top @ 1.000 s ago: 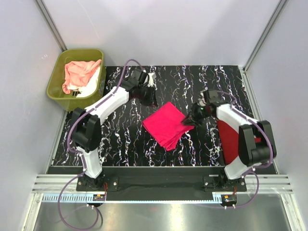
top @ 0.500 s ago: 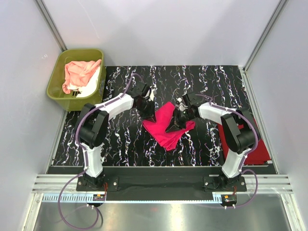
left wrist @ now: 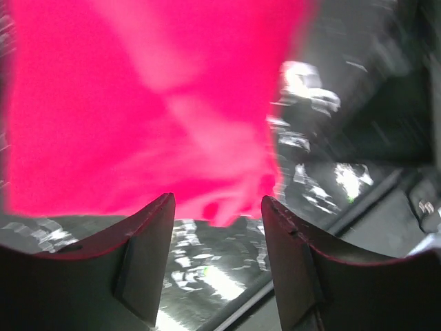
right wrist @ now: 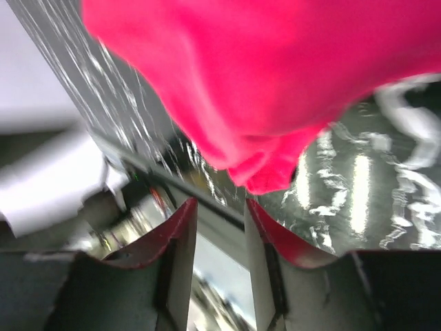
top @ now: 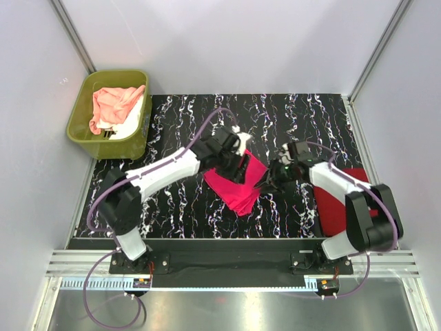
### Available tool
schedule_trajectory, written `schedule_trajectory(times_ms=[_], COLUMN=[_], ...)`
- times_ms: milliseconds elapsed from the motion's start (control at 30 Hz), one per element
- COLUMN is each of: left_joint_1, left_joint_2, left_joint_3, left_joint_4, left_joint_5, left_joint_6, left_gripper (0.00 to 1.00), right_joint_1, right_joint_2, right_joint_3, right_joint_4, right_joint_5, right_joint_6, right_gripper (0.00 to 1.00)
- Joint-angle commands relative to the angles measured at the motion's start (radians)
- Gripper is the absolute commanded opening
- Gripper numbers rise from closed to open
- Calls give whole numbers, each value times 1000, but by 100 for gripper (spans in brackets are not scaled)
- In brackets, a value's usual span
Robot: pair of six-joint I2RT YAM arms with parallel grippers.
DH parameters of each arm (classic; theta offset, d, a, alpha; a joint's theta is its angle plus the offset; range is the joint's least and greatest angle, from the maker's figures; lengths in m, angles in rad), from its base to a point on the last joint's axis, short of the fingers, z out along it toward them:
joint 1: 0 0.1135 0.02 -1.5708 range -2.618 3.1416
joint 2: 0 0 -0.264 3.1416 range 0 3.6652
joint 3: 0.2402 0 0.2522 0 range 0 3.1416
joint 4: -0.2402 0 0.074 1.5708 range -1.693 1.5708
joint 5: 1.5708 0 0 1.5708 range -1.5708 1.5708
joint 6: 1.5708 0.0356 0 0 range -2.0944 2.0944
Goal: Fold and stack the t-shirts
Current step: Fold the tshirt
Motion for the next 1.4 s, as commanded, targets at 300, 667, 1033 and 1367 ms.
schedule_trajectory(times_ms=[300,667,1033,1367], left_joint_1=[-193,-279,-291,-291], left_joint_2=[104,259,293,432], left_joint_3=[115,230,328,457], left_joint_4=[27,-13,-51,-74], left_joint_5=[-274,-443,-544,-570], left_joint_6=[104,140,122,153], left_gripper=[55,60,66,63], right_joint_1=[-122,-140,-142,-254], right_joint_2=[-4,151,320,81], right_joint_3=[-277,-262,-86,-89], right_joint_4=[324,492,513,117], right_joint_5=[133,141,106,218], right_joint_6=[294,311,317,101], right_gripper=[0,0,0,16])
